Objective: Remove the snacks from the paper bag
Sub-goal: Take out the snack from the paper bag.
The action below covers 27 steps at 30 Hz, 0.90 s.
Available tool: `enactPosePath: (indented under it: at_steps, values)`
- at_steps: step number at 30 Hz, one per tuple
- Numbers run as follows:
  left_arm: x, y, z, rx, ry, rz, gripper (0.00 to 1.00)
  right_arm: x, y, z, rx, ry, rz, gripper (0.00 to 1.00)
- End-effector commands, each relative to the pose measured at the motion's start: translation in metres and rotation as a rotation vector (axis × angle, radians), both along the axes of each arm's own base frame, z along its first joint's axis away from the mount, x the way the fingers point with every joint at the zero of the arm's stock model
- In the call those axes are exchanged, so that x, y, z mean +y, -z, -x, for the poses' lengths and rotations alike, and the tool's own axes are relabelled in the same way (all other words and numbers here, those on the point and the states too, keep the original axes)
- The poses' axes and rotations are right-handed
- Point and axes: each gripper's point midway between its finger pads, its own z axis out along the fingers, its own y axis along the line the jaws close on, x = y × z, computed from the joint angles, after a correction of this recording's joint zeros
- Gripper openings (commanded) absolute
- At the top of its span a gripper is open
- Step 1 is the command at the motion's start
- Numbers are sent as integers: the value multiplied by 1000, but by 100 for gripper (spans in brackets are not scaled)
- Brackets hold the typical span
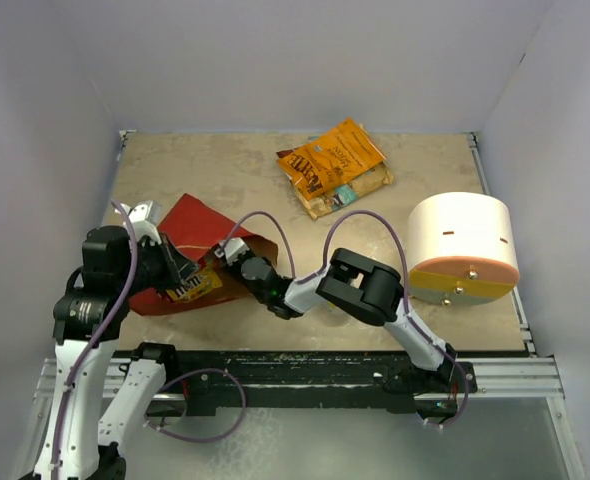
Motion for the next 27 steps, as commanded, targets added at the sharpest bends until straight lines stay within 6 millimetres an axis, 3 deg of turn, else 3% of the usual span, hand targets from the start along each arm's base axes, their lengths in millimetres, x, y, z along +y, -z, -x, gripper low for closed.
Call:
enactPosePath:
  at_steps: [1,5,8,14,18,24,27]
  values:
    - [-3,7,-4,45,13,9,0,-21,-24,-6,-21,74,-40,15]
    - [-8,29,6,118,41,24,0,-8,-38,15,-25,-31,-63,0]
    - [-12,32,12,102,68,47,0,4,-52,34,-56,-99,-77,0]
    - [-17,-5,19,-86,94,92,0,22,-79,69,-47,-212,-165,0]
    - [-9,-32,24,-207,40,76,0,42,-87,113,-27,-383,-212,0]
    - [-9,-43,9,-235,6,114,0,80,-85,183,-21,-589,-242,7]
    - [-8,-39,6,-211,4,101,0,79,-86,184,14,-571,-271,13]
